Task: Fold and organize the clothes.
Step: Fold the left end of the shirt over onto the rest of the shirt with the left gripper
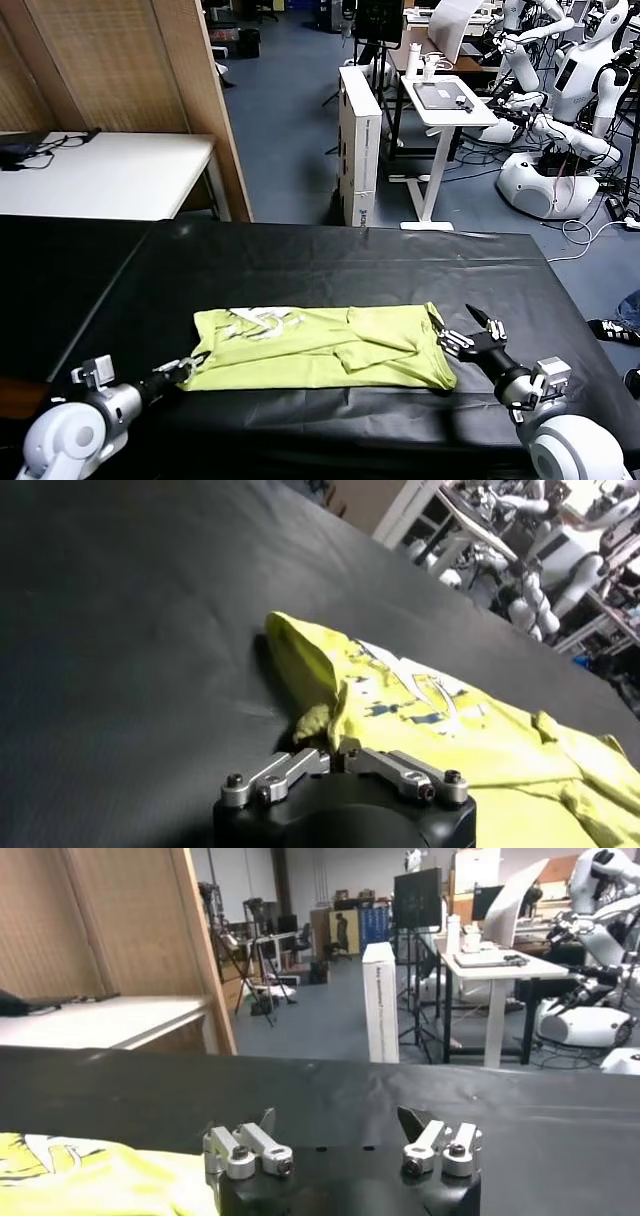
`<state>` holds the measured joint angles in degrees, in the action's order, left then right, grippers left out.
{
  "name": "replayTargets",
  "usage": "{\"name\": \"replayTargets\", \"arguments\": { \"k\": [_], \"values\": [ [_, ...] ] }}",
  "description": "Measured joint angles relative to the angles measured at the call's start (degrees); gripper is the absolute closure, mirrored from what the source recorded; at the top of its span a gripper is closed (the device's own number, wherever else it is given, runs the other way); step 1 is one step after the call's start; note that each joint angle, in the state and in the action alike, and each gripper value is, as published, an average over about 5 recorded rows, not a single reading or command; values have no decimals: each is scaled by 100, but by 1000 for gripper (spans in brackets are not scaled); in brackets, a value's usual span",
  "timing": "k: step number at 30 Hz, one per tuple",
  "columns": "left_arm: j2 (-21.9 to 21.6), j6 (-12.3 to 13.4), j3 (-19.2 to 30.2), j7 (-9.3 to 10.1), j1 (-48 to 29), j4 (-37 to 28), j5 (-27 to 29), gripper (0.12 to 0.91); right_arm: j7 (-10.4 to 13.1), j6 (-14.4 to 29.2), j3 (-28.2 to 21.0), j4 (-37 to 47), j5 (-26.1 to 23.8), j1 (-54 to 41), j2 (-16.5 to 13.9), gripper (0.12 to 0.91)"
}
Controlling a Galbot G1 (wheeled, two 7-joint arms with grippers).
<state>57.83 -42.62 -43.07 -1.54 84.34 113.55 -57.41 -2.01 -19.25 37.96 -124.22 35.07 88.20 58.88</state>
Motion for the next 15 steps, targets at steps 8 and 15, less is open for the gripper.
{"name": "replayTargets", "arguments": {
  "k": [8,15],
  "values": [
    [-210,475,-419,-34,139,247,1118,851,30,16,-56,53,-79,-5,119,118],
    [-263,813,-624,-1,357,519,2033,851,47,23,-48,40,-163,59,192,118]
  ]
}}
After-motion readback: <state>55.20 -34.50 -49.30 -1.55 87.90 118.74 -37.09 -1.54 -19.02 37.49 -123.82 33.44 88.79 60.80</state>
